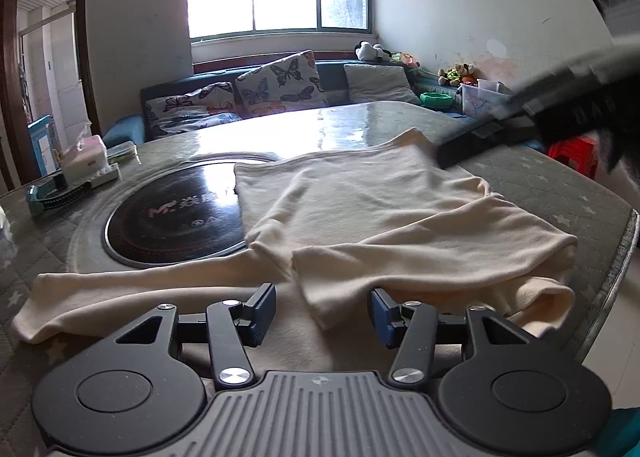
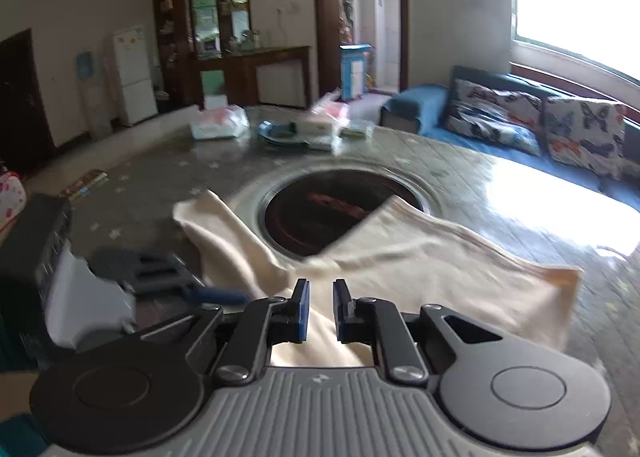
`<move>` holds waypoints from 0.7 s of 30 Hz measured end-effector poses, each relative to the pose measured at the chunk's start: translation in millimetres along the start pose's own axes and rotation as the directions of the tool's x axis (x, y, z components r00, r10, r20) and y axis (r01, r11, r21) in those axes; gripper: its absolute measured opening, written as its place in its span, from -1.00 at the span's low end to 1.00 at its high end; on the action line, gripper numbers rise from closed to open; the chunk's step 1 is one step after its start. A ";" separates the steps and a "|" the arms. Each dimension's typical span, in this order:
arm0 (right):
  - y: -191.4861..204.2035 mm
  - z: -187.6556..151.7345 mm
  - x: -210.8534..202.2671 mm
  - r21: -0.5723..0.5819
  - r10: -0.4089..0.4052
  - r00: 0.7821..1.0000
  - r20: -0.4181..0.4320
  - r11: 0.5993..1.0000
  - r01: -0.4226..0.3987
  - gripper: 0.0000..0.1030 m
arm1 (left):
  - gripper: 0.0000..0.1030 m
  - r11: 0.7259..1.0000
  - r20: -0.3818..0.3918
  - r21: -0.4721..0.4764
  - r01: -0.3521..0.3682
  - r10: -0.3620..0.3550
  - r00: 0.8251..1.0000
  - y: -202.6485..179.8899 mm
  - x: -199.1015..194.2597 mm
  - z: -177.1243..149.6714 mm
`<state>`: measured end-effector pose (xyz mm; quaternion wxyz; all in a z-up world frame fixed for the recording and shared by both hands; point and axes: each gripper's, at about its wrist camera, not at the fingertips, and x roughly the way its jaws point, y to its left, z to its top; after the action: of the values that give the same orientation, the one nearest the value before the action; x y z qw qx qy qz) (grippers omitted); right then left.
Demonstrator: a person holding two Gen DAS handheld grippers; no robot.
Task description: Fold clothes
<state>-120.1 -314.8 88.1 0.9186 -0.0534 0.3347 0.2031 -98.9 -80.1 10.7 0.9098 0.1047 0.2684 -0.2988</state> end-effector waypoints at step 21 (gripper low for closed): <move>-63.5 -48.2 -5.9 -0.038 -0.136 0.985 -0.106 0.990 0.133 -0.28 | 0.05 0.991 0.011 -0.048 -0.122 0.123 0.992 27.8 4.9 14.6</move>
<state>-126.8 -386.0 52.3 0.9097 -0.1011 0.3766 0.1426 -72.7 -65.4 21.0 0.9305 0.0971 0.2621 -0.2367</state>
